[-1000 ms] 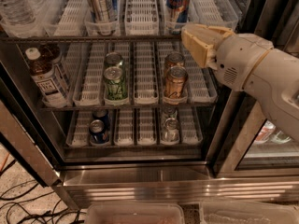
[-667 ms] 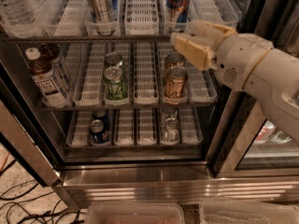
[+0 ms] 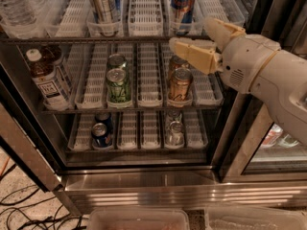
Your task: Pick redbull can from top shelf of fridge
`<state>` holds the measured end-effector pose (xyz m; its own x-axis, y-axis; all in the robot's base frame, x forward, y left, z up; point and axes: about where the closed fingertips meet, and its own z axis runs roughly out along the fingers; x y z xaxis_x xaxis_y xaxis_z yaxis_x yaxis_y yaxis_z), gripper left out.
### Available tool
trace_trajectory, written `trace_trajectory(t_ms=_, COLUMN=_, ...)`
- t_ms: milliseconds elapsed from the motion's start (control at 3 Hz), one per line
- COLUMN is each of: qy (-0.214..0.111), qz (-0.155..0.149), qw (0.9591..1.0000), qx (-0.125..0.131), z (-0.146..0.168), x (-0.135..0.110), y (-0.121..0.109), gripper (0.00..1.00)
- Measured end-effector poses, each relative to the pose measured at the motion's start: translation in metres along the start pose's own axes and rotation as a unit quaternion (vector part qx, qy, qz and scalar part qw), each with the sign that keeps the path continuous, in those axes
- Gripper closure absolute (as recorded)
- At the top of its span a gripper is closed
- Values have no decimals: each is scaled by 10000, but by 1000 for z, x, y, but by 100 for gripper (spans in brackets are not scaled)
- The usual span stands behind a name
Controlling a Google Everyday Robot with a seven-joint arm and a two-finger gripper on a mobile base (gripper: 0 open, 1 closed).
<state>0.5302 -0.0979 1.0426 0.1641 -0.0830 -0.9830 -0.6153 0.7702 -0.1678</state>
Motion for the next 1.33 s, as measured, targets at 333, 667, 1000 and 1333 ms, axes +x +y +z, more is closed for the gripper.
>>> trace_trajectory(t_ms=333, qy=0, qz=-7, qw=10000, qx=-21, z=3, x=-2, y=2, gripper=38)
trace_trajectory(t_ms=667, qy=-74, qz=37, qw=9999, qx=61, z=10, x=-6, y=-5, gripper=39)
trace_trajectory(t_ms=1000, qy=-144, qz=66, qw=9997, qx=204, z=22, x=-8, y=-17, gripper=41)
trace_trajectory(t_ms=1333, qy=-157, qz=41, qw=9992, qx=360, z=32, x=-6, y=-28, gripper=40)
